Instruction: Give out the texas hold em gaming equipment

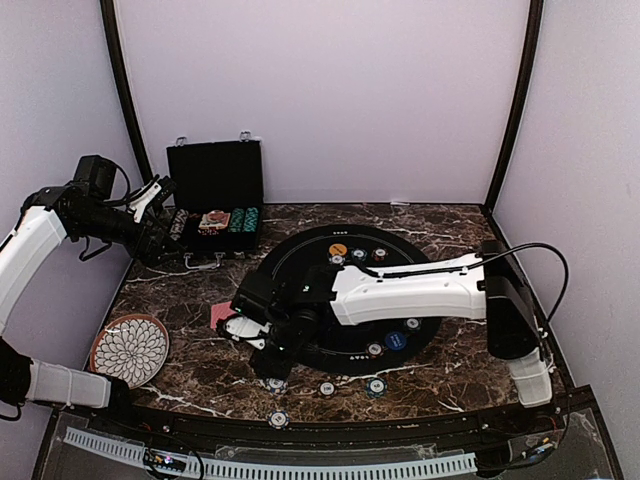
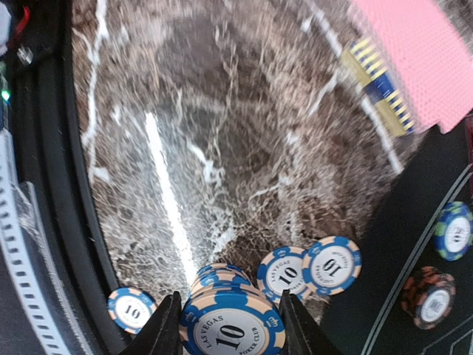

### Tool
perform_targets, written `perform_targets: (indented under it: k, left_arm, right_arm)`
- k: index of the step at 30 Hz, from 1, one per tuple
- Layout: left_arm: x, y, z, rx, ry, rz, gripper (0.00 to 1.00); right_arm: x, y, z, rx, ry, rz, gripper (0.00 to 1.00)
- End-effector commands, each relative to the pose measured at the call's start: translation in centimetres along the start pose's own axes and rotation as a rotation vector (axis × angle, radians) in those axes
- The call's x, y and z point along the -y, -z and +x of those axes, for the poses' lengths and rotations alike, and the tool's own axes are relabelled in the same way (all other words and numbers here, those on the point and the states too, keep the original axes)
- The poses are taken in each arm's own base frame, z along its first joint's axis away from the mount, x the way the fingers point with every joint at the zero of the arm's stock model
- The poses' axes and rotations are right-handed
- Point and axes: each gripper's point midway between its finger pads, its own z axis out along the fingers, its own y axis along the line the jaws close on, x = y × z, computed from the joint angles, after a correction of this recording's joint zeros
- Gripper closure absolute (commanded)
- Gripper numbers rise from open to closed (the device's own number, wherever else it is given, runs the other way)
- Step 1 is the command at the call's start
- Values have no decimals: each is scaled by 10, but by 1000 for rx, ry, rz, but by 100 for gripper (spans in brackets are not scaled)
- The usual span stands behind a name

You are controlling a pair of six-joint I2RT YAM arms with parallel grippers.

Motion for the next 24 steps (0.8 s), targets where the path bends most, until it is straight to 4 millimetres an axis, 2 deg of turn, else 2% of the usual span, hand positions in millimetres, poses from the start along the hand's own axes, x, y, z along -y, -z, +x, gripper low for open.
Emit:
perform_targets:
  k: [1, 6, 9, 14, 19, 24]
  left_arm:
    - [8, 10, -3, 10, -14, 6, 1]
    - [8, 10, -2, 9, -13, 10, 1]
    - [8, 9, -3, 10, -13, 12, 1]
    - [8, 10, -5, 16, -15, 13, 1]
    - [8, 8, -5, 17, -16, 17, 1]
    - [7, 7, -5, 15, -14, 20, 1]
  right_arm:
    - [15, 58, -35, 139, -55, 29, 100]
    - [57, 73, -29, 155, -142, 90, 100]
    - [92, 71, -12, 129, -210, 156, 100]
    - [128, 65, 15, 102, -290, 188, 100]
    - [144, 50, 43, 64, -332, 191, 100]
    - [145, 31, 63, 25, -349, 174, 100]
